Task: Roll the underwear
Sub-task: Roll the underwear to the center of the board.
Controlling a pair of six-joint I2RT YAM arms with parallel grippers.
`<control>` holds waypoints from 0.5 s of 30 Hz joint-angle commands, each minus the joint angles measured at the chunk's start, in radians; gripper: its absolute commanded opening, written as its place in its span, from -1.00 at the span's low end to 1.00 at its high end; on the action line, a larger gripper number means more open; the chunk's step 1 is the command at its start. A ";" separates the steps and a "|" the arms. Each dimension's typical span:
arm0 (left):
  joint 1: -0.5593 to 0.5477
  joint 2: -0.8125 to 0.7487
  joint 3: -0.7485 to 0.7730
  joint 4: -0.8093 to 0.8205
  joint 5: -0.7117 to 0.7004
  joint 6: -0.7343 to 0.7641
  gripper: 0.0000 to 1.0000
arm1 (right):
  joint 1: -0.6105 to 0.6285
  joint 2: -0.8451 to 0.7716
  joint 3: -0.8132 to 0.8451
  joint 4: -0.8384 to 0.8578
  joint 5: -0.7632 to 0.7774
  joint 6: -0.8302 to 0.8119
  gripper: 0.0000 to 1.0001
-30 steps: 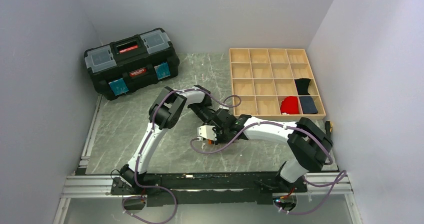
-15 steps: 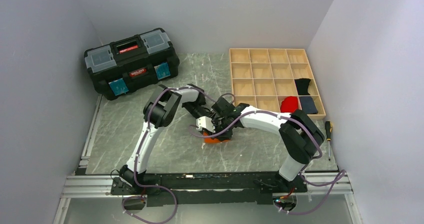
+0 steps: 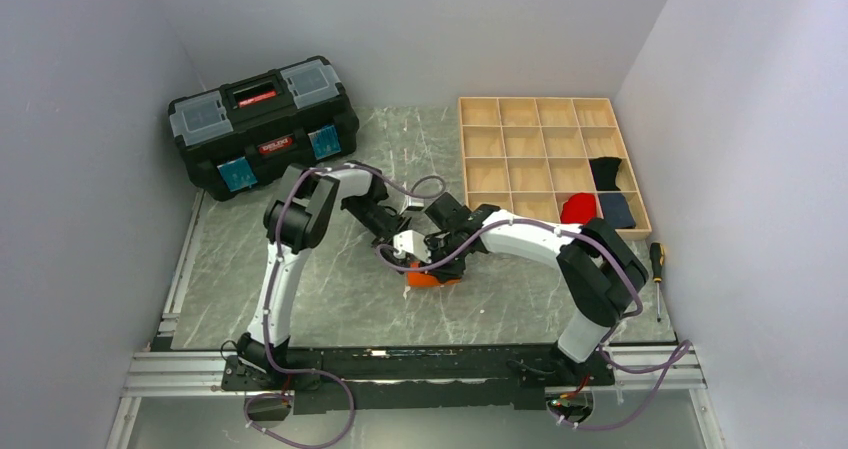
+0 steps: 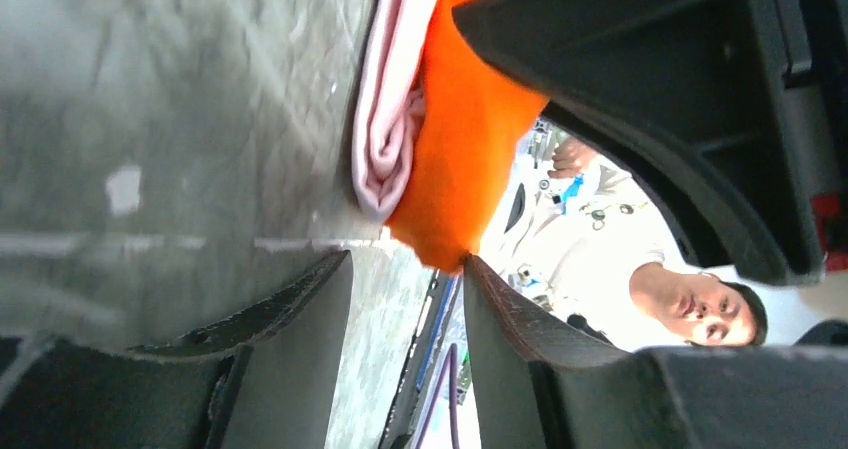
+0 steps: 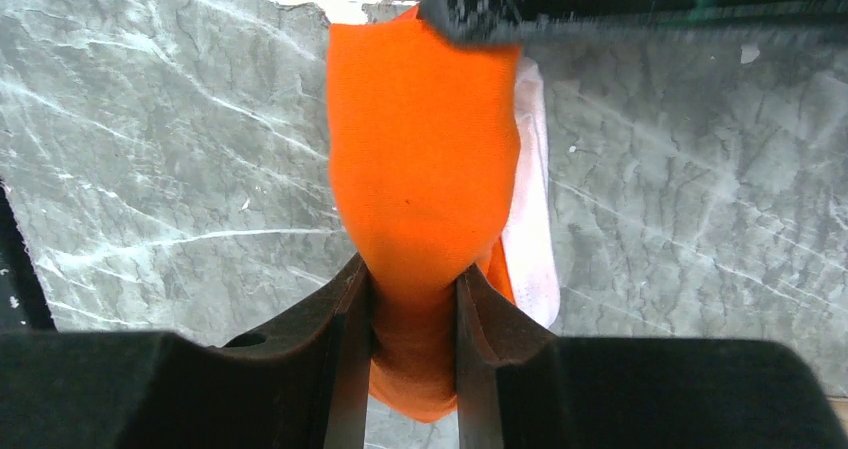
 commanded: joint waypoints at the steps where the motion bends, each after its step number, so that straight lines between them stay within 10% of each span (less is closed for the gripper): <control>1: 0.050 -0.122 -0.067 0.141 -0.121 0.006 0.02 | -0.008 0.100 -0.067 -0.146 -0.093 0.018 -1.00; 15: 0.160 -0.609 -0.434 0.448 -0.273 -0.090 0.08 | -0.119 0.227 0.129 -0.358 -0.320 -0.050 -1.00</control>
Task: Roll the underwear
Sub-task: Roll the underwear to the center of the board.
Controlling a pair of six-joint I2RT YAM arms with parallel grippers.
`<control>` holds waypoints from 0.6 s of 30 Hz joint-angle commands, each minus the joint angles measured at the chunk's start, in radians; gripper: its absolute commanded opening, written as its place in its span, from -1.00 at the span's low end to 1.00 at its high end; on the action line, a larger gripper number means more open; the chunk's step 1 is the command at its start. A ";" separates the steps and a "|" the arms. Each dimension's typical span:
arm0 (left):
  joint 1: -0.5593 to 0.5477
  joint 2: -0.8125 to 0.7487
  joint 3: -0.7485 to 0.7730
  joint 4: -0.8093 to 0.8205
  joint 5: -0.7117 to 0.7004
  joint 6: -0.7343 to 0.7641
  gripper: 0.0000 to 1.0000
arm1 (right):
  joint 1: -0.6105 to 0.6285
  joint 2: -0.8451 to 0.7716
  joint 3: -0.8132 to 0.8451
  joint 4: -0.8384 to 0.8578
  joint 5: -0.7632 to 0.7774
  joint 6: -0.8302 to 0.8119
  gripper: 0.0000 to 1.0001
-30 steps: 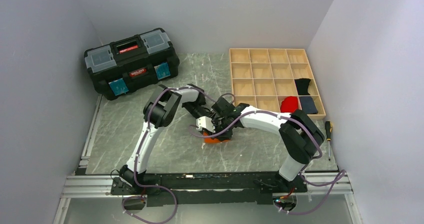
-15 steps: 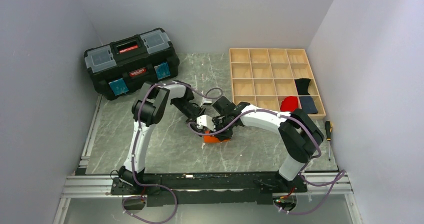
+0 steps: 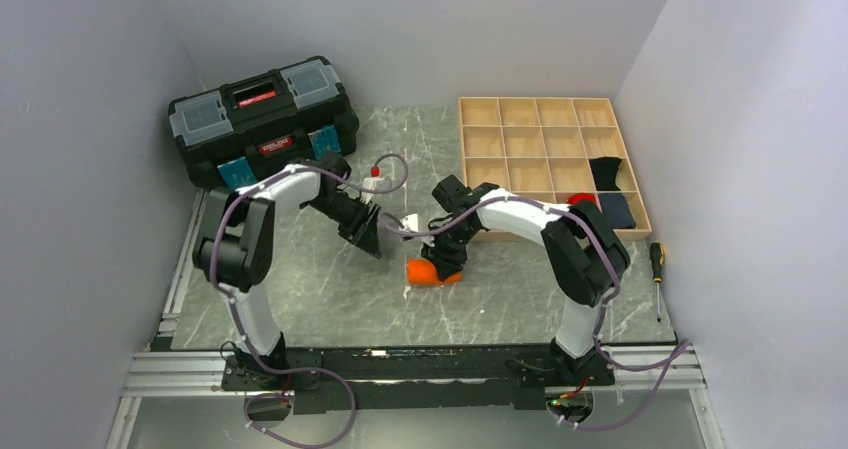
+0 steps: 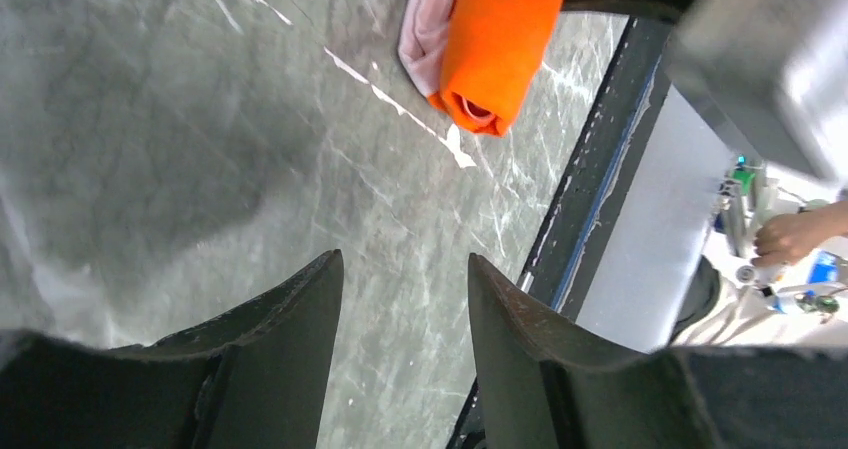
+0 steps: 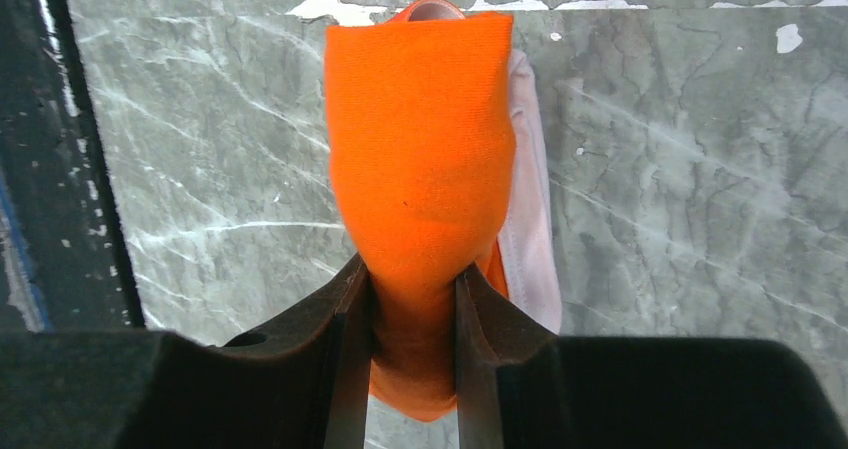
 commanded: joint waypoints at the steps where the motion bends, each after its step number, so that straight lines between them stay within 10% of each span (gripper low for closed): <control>1: 0.025 -0.149 -0.099 0.123 -0.053 -0.010 0.08 | -0.010 0.136 0.014 -0.225 -0.116 -0.040 -1.00; 18: 0.042 -0.755 -0.501 0.438 -0.271 0.159 0.17 | -0.091 0.389 0.240 -0.378 -0.189 -0.113 -1.00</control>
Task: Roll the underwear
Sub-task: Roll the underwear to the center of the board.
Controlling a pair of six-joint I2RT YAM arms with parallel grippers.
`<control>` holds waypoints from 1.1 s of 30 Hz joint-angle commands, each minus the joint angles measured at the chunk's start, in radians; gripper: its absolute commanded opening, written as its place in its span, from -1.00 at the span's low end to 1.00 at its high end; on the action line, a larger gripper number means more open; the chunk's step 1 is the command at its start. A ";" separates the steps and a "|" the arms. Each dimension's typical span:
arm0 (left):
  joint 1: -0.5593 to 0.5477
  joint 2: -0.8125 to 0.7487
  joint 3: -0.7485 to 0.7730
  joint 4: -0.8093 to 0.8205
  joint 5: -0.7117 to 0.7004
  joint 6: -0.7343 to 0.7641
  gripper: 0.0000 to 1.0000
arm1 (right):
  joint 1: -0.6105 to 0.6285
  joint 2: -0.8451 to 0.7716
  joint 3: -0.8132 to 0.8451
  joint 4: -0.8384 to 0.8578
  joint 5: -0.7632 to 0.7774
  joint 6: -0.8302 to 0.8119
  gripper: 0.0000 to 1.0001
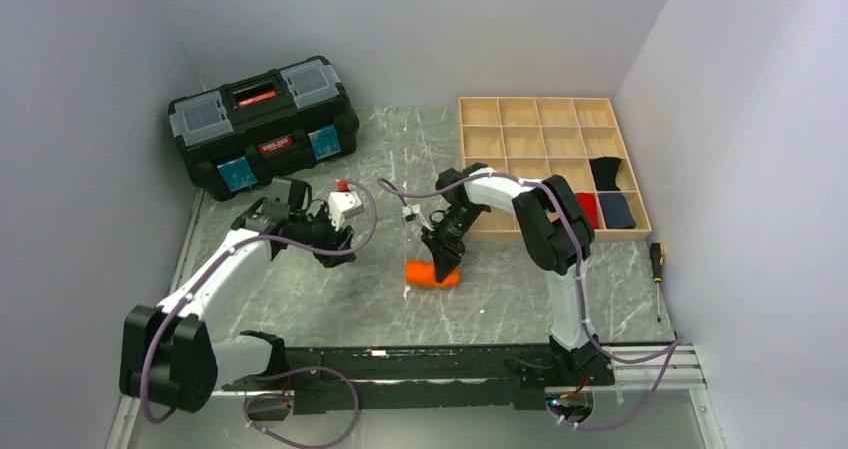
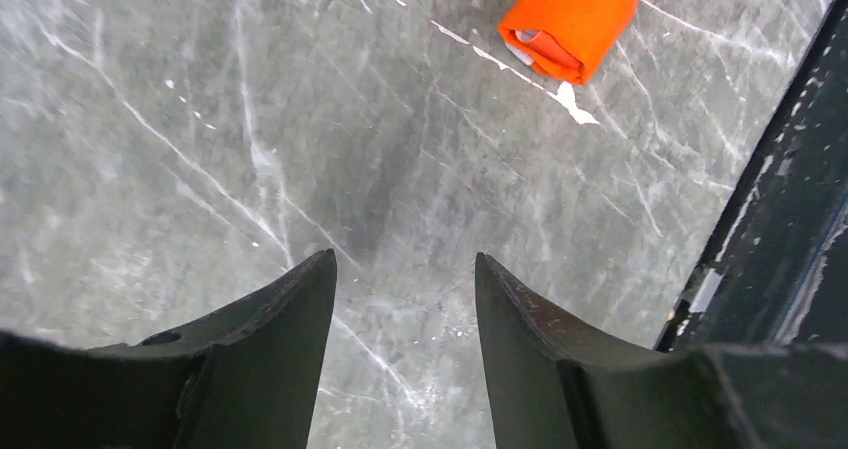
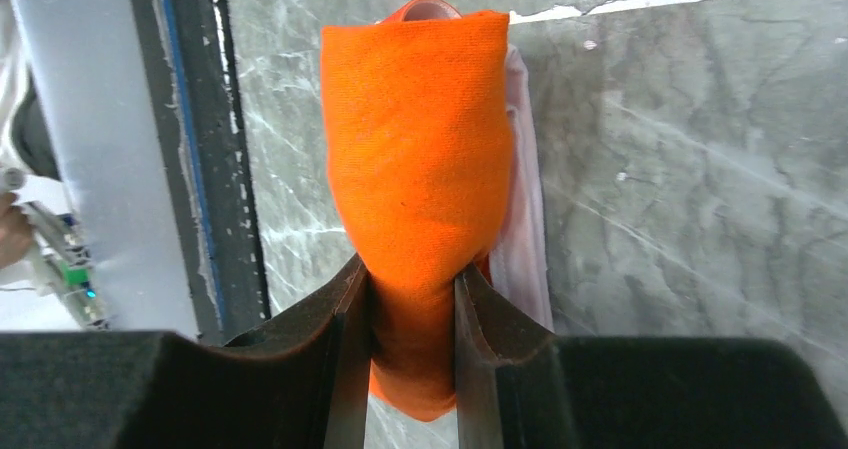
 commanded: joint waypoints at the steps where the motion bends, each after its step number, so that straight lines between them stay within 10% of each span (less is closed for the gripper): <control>1: -0.023 -0.101 -0.047 0.100 -0.033 0.085 0.17 | 0.019 0.100 -0.042 -0.040 0.083 -0.058 -1.00; 18: -0.564 0.074 0.039 0.260 -0.336 0.120 0.35 | 0.019 0.143 -0.027 -0.024 0.104 -0.020 -1.00; 33: -0.708 0.316 0.078 0.424 -0.491 0.094 0.79 | 0.018 0.152 -0.027 -0.028 0.106 -0.025 -1.00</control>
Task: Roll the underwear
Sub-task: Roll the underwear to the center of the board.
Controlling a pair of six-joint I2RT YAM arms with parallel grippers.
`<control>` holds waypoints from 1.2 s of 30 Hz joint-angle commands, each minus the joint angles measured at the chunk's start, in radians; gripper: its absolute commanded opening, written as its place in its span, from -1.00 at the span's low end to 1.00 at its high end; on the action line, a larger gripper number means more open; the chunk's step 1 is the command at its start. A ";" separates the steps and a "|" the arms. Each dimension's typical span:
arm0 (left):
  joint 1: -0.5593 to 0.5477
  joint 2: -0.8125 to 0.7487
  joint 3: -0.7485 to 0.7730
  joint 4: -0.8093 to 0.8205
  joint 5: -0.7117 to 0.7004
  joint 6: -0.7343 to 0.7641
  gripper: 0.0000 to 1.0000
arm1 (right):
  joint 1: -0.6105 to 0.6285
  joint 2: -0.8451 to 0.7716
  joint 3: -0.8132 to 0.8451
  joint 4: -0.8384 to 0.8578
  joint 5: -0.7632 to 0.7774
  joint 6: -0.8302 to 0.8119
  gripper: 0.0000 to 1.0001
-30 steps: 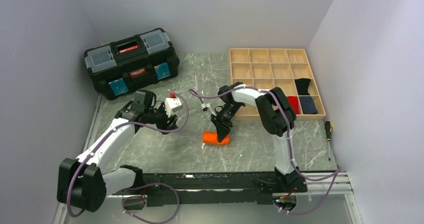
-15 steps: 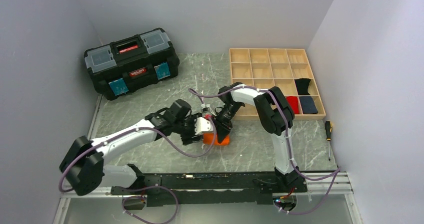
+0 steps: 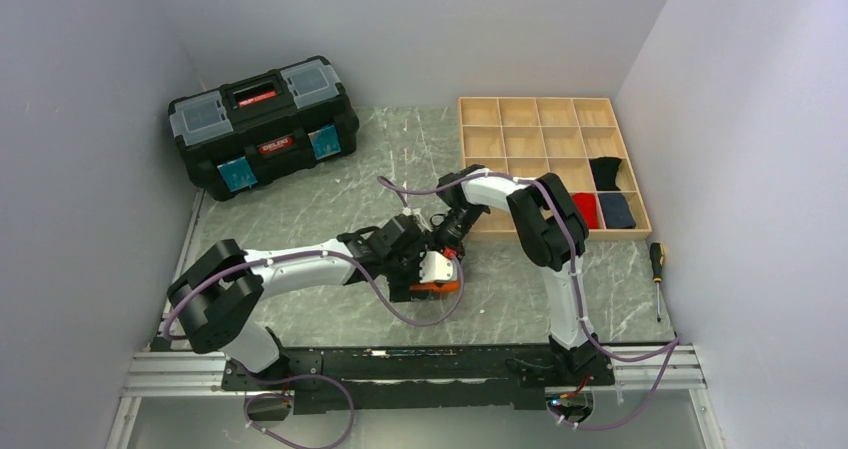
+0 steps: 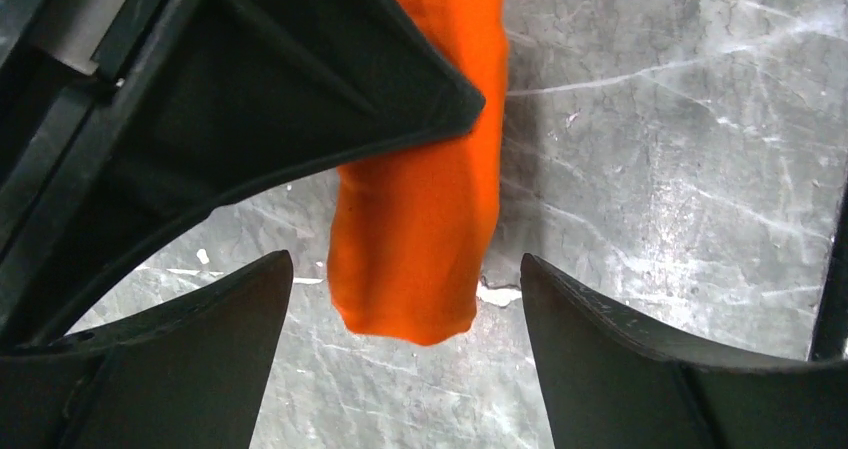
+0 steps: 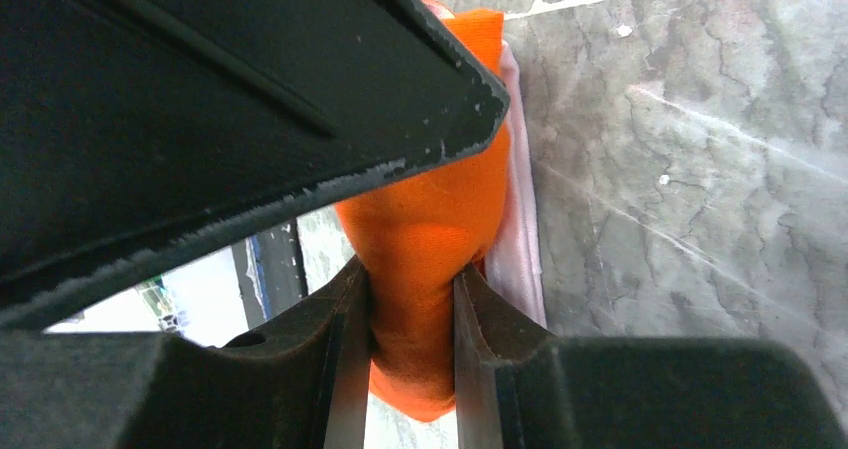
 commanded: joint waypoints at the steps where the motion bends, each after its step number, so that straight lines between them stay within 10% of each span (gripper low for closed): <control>1: -0.029 0.029 0.034 0.099 -0.063 -0.020 0.80 | 0.023 0.091 -0.050 0.046 0.171 -0.051 -1.00; 20: -0.050 0.154 0.084 0.097 -0.053 -0.069 0.63 | 0.022 0.095 -0.050 0.047 0.174 -0.049 -1.00; 36: -0.037 0.307 0.153 -0.075 0.103 -0.022 -0.65 | 0.000 0.041 -0.025 0.009 0.130 -0.055 -0.73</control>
